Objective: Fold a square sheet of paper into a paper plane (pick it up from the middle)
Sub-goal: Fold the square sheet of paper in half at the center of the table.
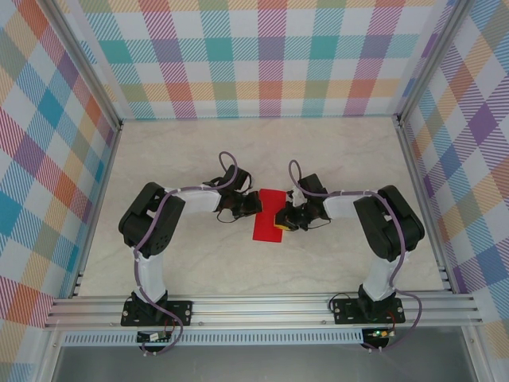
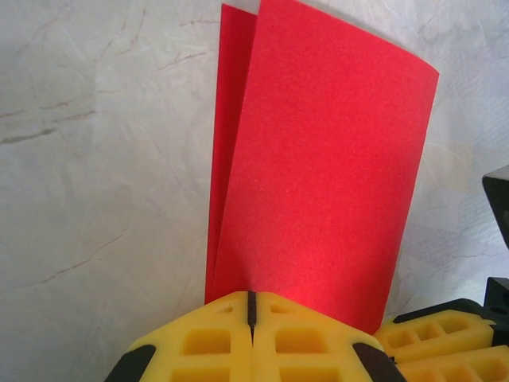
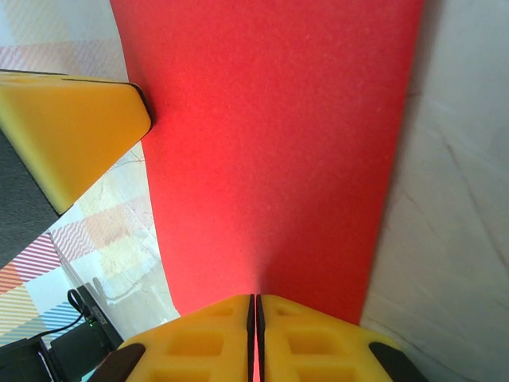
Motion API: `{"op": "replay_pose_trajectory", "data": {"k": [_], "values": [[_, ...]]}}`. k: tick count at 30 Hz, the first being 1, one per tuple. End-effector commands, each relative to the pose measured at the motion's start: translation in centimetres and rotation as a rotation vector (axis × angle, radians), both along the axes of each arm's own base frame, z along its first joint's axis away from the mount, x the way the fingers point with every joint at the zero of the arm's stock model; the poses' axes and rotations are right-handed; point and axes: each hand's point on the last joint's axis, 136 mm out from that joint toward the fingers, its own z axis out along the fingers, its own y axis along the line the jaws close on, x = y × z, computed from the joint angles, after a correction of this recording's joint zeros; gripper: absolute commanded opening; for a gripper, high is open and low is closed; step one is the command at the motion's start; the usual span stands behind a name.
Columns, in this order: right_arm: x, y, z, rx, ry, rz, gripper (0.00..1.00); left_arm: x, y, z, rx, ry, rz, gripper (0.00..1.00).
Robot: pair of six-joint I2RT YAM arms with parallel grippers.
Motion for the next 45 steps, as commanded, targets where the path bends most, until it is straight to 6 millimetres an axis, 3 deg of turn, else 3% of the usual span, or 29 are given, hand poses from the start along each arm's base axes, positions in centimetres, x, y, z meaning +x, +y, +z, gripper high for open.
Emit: {"op": "replay_pose_trajectory", "data": {"k": [1, 7, 10, 21, 33, 45], "values": [[-0.6, -0.4, -0.4, -0.03, 0.001, 0.001, 0.12, -3.6, 2.8, -3.5, 0.147, 0.124, -0.008, 0.0], [-1.2, 0.4, 2.5, 0.062, -0.036, 0.019, 0.12, -3.5, 2.7, -3.4, 0.142, 0.122, -0.008, 0.0], [-1.9, 0.8, 3.0, 0.081, -0.038, 0.037, 0.13, -3.5, 2.6, -3.3, 0.14, 0.122, -0.011, 0.0], [-5.0, -0.3, -1.2, 0.007, 0.063, 0.043, 0.13, -3.6, 2.7, -3.3, 0.143, 0.121, -0.014, 0.0], [-5.6, 0.4, 1.5, 0.024, 0.013, 0.078, 0.14, -3.5, 2.5, -3.0, 0.132, 0.117, -0.014, 0.0], [-7.0, -1.0, -2.1, -0.085, 0.068, 0.08, 0.14, -3.4, 2.2, -2.3, 0.114, 0.103, -0.018, 0.0]]}}
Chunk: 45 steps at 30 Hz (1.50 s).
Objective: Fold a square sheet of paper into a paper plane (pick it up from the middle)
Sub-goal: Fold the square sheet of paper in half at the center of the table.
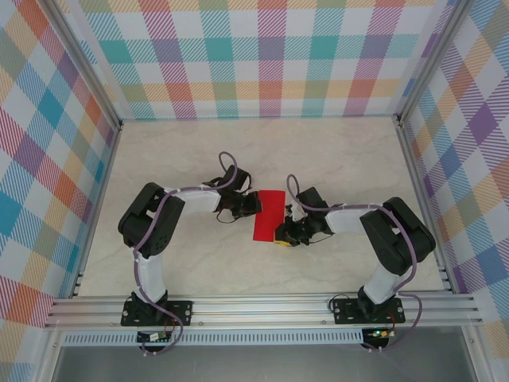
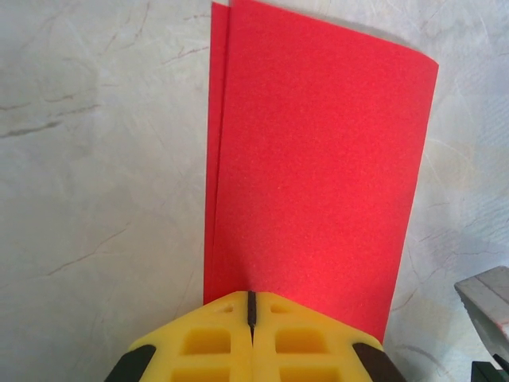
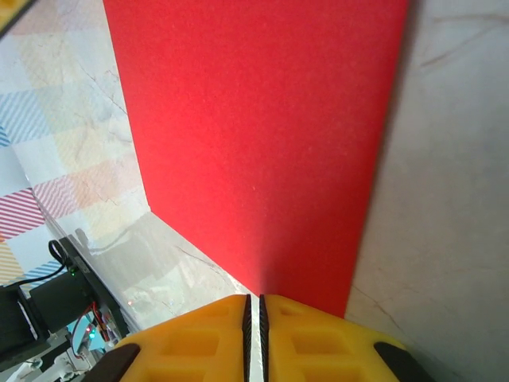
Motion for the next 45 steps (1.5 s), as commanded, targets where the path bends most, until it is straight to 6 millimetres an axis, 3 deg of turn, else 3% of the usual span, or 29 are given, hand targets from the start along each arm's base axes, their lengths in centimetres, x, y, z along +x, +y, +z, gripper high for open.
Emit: {"op": "replay_pose_trajectory", "data": {"k": [1, 4, 9, 12, 15, 19, 22, 29, 45], "values": [[-1.2, -1.4, -2.1, -0.084, 0.027, 0.013, 0.14, -3.2, 2.0, -2.2, 0.108, 0.1, -0.016, 0.0], [-1.0, -1.3, -1.8, -0.081, 0.02, 0.016, 0.14, -3.1, 1.8, -1.8, 0.096, 0.096, -0.02, 0.0], [0.4, -0.4, 1.4, -0.04, -0.055, 0.026, 0.15, -2.8, 0.9, 0.3, 0.031, 0.072, -0.028, 0.03], [1.7, -0.8, 2.8, -0.088, -0.109, 0.011, 0.16, -2.3, 0.4, 2.8, -0.011, 0.029, -0.024, 0.14], [3.9, -2.7, 3.1, -0.223, -0.169, -0.079, 0.2, -1.8, 0.7, 5.2, -0.016, -0.027, -0.005, 0.3], [5.9, -2.9, 4.3, -0.273, -0.216, -0.114, 0.27, -1.0, 2.0, 6.6, -0.003, -0.078, 0.048, 0.47], [7.0, -2.6, 4.4, -0.278, -0.216, -0.13, 0.33, -0.6, 2.7, 6.0, -0.037, -0.047, 0.077, 0.52], [8.3, -1.9, 4.0, -0.198, -0.158, -0.164, 0.4, -0.2, 2.0, 5.0, -0.156, 0.015, 0.086, 0.6], [8.2, -2.1, 3.4, -0.158, -0.118, -0.178, 0.39, 0.1, 1.0, 2.8, -0.204, 0.088, 0.074, 0.61]]}}
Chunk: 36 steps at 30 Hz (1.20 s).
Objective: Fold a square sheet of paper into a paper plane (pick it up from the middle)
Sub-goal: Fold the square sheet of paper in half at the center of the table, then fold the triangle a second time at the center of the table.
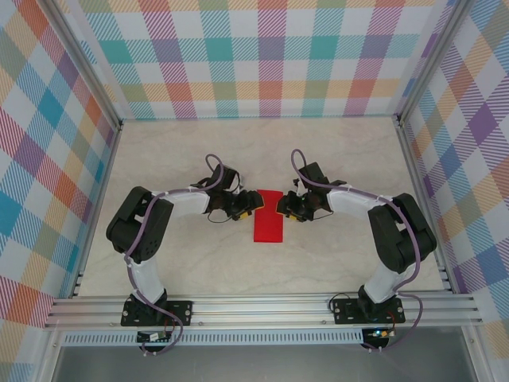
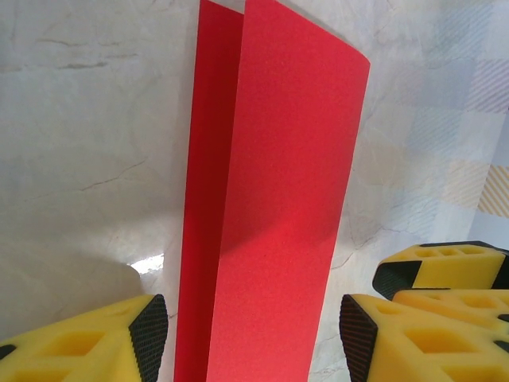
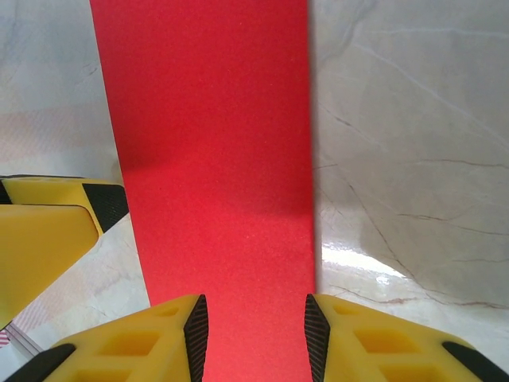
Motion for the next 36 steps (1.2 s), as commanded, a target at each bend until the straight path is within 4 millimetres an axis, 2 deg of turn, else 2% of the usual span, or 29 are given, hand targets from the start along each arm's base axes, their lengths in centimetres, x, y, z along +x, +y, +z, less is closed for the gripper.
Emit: {"op": "replay_pose_trajectory", "data": {"k": [1, 12, 20, 25, 36], "values": [[-0.2, 0.2, -0.1, 0.025, 0.013, -0.002, 0.39, 0.6, -0.4, 0.4, -0.04, 0.0, 0.001, 0.61], [-0.8, -0.1, -0.8, 0.023, 0.025, -0.017, 0.39, 0.3, -0.6, -0.7, -0.043, 0.026, -0.008, 0.6], [-1.2, -0.4, -1.1, 0.014, 0.03, -0.02, 0.39, 0.2, -1.2, -0.1, -0.08, 0.016, -0.019, 0.54], [-1.5, -0.6, -1.3, 0.012, 0.036, -0.023, 0.39, 0.1, -1.5, -0.1, -0.089, 0.022, -0.029, 0.53], [-1.6, -0.7, 0.2, 0.035, -0.026, -0.007, 0.39, 0.0, -2.2, 0.8, -0.129, 0.021, -0.055, 0.51]]}}
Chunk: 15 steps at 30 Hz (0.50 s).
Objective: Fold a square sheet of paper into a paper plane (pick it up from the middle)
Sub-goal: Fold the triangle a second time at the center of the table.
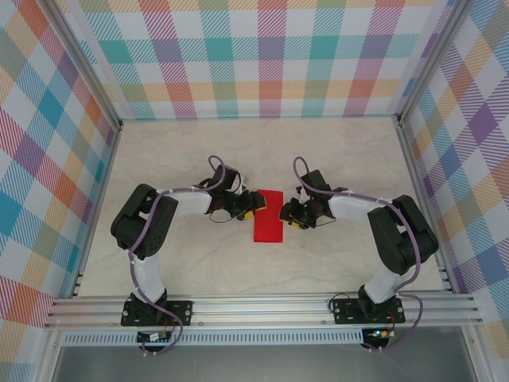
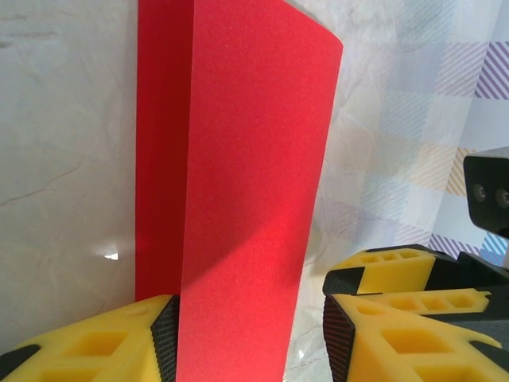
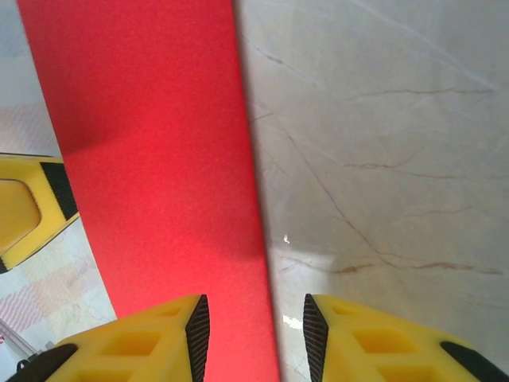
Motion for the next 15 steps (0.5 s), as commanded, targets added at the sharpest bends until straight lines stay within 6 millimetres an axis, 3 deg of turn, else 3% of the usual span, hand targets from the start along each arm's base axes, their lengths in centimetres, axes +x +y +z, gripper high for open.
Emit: {"op": "replay_pose_trajectory", "data": {"k": [1, 6, 15], "values": [[0.2, 0.2, 1.9, 0.039, -0.07, 0.015, 0.4, 0.1, -0.8, 0.9, -0.046, -0.006, -0.022, 0.51], [-0.5, 0.0, 3.0, 0.003, -0.143, 0.047, 0.41, 0.1, -0.9, 1.1, -0.05, -0.005, -0.021, 0.47], [-2.5, -0.7, 5.4, -0.066, -0.344, 0.094, 0.53, 0.0, -1.2, 1.8, -0.073, -0.009, -0.027, 0.35]]}}
